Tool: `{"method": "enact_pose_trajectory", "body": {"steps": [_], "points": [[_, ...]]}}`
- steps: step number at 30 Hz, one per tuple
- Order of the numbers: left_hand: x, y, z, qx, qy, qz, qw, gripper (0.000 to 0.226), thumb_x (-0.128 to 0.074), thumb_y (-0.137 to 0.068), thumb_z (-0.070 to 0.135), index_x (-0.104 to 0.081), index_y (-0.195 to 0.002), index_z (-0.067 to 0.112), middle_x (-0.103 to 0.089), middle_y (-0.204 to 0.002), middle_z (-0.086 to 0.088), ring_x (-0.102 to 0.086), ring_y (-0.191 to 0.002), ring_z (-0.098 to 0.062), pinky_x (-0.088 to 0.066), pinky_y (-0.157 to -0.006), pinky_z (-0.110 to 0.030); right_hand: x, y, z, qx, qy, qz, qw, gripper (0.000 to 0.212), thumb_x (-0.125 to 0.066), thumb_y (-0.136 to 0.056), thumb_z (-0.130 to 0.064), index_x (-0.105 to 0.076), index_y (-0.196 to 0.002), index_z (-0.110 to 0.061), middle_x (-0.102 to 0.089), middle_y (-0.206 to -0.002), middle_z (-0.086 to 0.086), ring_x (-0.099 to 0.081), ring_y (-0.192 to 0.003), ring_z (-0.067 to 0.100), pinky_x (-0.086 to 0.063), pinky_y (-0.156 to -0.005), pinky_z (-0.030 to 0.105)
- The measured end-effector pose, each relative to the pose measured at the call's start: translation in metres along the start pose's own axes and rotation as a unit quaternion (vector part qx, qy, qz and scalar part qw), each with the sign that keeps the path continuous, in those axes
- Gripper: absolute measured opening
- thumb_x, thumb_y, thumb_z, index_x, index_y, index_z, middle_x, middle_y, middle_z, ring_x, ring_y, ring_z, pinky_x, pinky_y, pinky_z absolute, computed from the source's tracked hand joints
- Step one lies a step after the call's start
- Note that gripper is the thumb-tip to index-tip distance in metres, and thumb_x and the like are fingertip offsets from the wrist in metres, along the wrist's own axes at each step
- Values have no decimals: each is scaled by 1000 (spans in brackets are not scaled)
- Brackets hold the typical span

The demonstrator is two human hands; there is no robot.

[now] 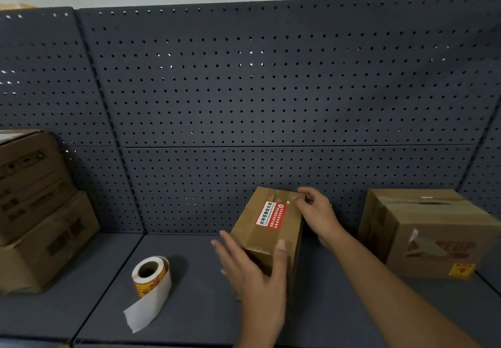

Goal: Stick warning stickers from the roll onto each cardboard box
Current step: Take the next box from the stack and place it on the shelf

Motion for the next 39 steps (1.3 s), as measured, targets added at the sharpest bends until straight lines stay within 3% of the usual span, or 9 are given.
{"method": "enact_pose_trajectory", "body": {"steps": [5, 8, 15, 19, 23, 26, 30, 34, 39], "points": [[11, -31, -9, -4, 16, 6, 1000, 94, -51, -85, 66, 17, -149, 66, 18, -168, 25, 14, -159, -18, 1, -129, -54, 23, 23, 8, 22, 16, 47, 999, 16, -72, -93, -24, -63, -106, -27, -67, -107, -1, -68, -100, 18, -59, -86, 39], [13, -55, -17, 24, 116, -52, 992, 94, -57, -85, 54, 14, -143, 76, -11, -168, 25, -22, -156, -22, -23, -126, -54, 37, 46, 12, 39, 48, 98, 993, 19, -75, -90, -36, -59, -95, -28, -65, -102, 1, -66, -92, 17, -59, -78, 42], [15, -99, -26, 156, 238, -125, 950, 90, -67, -96, 20, -13, -164, 41, -57, -144, -6, -67, -113, -31, -56, -83, -45, 43, 106, -2, 128, 107, 191, 967, 36, -75, -91, -45, -50, -84, -20, -55, -92, -5, -58, -77, 9, -47, -58, 29], [16, -106, -27, 184, 224, -163, 943, 80, -77, -86, 34, -39, -156, 31, -72, -125, -11, -73, -106, -32, -58, -78, -43, 41, 117, -5, 156, 112, 194, 962, 36, -72, -93, -45, -49, -82, -21, -53, -91, -4, -56, -77, 6, -47, -60, 27], [19, -98, -19, 155, 183, -185, 953, 40, -53, -103, 49, -69, -126, 20, -79, -113, -10, -77, -98, -26, -56, -77, -38, 48, 107, 7, 161, 56, 159, 972, 27, -67, -97, -45, -55, -87, -23, -61, -90, 1, -63, -82, 16, -55, -68, 38], [22, -89, -22, 135, 172, -169, 961, 54, -36, -106, 58, -74, -120, 23, -79, -113, -10, -77, -101, -23, -54, -87, -40, 46, 102, 24, 132, 5, 65, 989, 36, -59, -96, -62, -59, -118, -33, -67, -114, -10, -66, -107, 8, -59, -85, 31], [28, -80, -50, 110, 154, -136, 972, 67, -28, -94, 77, -73, -123, 36, -78, -118, 2, -70, -116, -16, -43, -113, -48, 32, 106, 64, 46, -38, -99, 993, 78, -56, -86, -76, -33, -154, -46, -50, -148, -27, -48, -135, -9, -51, -100, 18], [26, -66, -63, 93, 120, -165, 975, 96, -40, -70, 100, -63, -137, 37, -74, -124, 17, -66, -118, 1, -47, -103, -30, 24, 111, 87, 1, -45, -127, 991, 89, -62, -78, -83, -33, -154, -48, -54, -148, -25, -50, -137, -3, -46, -114, 32], [27, -63, -62, 60, 71, -179, 979, 105, -40, -64, 104, -51, -148, 40, -65, -138, 21, -58, -126, 7, -43, -105, -24, 20, 113, 88, -21, -72, -91, 993, 87, -62, -66, -92, -45, -141, -53, -62, -132, -34, -57, -123, -12, -50, -99, 19]]}}
Point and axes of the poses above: each hand's wrist, its own y-axis away from the middle knuckle, its own x-axis out of the back of the hand, z = x × y, the point moved 7 cm from there along -y, towards the middle knuckle
